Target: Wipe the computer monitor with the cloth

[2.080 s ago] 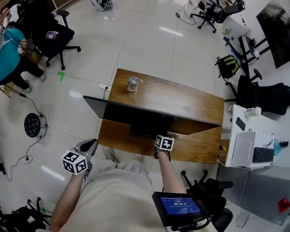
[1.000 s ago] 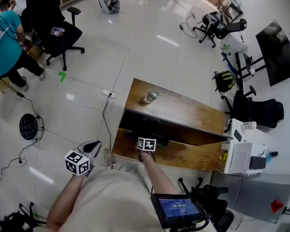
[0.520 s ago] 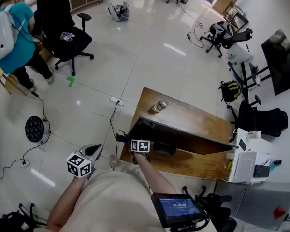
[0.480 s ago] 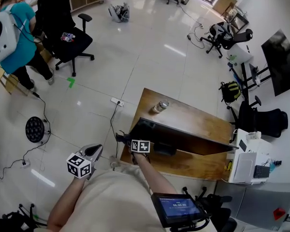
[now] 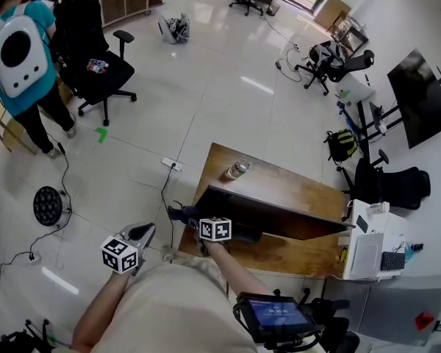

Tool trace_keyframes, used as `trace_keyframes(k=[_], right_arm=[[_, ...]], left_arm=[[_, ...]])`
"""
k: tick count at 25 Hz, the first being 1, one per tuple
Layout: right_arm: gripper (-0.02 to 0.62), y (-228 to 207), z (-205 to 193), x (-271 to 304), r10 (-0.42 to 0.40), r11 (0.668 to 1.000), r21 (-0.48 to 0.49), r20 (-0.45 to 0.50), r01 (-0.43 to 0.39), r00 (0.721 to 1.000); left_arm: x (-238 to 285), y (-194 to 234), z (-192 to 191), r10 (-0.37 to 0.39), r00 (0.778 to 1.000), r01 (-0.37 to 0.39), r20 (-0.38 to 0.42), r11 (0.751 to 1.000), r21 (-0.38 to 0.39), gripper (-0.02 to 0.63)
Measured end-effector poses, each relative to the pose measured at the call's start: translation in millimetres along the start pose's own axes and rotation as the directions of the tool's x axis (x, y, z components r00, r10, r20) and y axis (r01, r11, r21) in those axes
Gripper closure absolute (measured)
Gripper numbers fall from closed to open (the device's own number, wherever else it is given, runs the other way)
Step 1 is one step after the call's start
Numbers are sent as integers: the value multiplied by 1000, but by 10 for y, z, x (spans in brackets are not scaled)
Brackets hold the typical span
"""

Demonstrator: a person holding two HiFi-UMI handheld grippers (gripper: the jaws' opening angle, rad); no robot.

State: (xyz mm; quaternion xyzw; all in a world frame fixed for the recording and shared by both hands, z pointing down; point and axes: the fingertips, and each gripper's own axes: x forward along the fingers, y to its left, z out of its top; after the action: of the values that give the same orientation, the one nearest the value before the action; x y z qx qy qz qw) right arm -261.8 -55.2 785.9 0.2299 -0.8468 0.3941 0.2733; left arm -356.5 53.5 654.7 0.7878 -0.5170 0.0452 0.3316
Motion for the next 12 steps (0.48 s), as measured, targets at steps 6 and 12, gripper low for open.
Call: trace_keyframes(k=[6, 12], right_arm=[[499, 406, 548, -446, 72, 997, -41, 122, -67, 990], [499, 696, 997, -822, 104, 995, -14, 220, -103, 970]], left_arm=[[98, -37, 43, -27, 1000, 27, 14, 1000, 7, 615], [145, -106, 64, -51, 998, 51, 30, 999, 7, 615]])
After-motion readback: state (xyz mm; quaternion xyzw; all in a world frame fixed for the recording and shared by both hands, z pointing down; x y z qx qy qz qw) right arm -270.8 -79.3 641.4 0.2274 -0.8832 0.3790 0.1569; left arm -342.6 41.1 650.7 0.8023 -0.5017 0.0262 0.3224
